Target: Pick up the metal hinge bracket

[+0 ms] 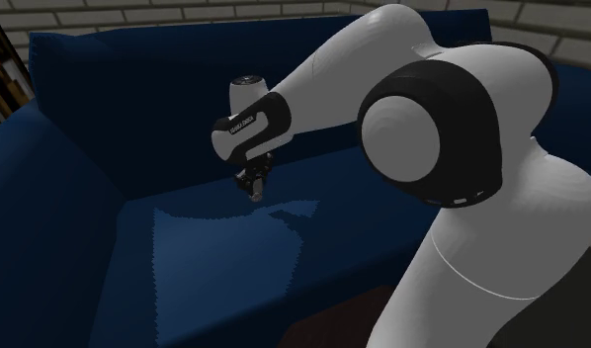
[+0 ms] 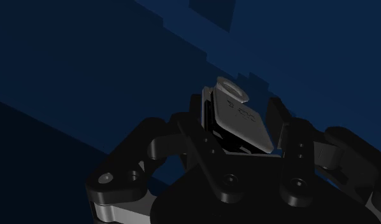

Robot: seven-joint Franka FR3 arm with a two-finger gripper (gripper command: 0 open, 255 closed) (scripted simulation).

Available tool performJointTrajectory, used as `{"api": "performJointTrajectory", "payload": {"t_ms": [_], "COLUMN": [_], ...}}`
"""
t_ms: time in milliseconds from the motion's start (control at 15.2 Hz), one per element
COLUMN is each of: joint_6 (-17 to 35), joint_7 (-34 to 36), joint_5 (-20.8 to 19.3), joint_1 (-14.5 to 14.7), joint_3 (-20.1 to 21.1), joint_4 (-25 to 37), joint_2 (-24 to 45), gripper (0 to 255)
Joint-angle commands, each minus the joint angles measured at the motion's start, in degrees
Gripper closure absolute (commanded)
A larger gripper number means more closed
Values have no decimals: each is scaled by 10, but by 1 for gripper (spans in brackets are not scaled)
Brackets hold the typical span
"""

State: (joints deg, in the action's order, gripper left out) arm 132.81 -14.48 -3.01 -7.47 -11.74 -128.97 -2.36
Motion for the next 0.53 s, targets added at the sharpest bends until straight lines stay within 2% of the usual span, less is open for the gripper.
{"api": "performJointTrajectory", "payload": {"t_ms": [0, 462], "joint_6": [-8, -62], "joint_7": [0, 2], "joint_5": [-1, -5], "joint_1": [0, 1], "joint_3": [0, 2], "joint_4": [3, 34], "joint_2": [-4, -28], "gripper": [255, 255]}}
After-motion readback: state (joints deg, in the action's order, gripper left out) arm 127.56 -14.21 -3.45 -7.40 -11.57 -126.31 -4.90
